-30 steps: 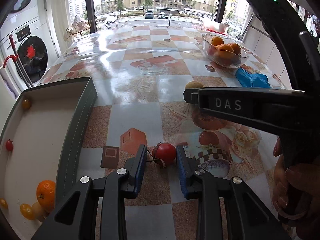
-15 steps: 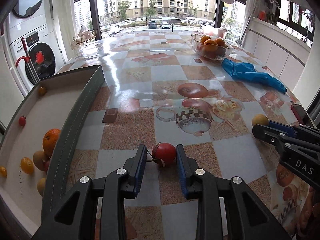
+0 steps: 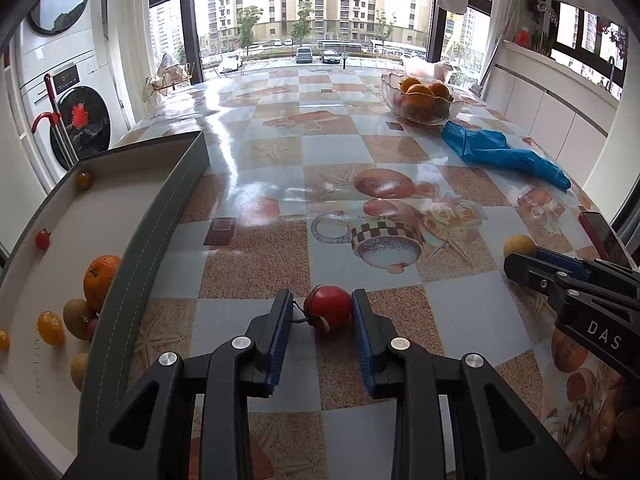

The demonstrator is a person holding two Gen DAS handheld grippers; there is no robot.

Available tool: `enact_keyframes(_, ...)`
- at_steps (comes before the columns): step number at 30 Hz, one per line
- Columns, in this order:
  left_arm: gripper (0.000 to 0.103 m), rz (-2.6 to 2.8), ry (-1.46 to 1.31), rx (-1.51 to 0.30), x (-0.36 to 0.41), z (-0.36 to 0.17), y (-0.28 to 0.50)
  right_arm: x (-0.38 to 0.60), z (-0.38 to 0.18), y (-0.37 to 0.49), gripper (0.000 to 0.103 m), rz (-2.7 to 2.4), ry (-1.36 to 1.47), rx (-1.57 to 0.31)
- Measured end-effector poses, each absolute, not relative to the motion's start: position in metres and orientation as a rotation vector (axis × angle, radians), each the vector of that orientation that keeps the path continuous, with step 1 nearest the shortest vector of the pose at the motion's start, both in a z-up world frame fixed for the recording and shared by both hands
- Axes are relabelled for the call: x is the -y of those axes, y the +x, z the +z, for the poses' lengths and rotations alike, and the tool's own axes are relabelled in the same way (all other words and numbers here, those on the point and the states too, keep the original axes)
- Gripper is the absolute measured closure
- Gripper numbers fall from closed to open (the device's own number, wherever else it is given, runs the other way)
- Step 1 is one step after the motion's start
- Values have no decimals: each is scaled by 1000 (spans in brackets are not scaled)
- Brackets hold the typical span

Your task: Organize fruits

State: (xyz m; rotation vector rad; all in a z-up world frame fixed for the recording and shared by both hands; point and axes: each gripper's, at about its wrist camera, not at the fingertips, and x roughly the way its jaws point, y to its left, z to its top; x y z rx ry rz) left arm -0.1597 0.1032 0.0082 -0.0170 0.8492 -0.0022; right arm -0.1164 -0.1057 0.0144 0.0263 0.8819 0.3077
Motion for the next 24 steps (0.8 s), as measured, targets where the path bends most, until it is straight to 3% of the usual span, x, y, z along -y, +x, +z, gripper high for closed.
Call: enact_keyframes(24, 72, -2, -16, -849, -103, 8, -159, 108, 14, -116, 75, 310, 27, -882)
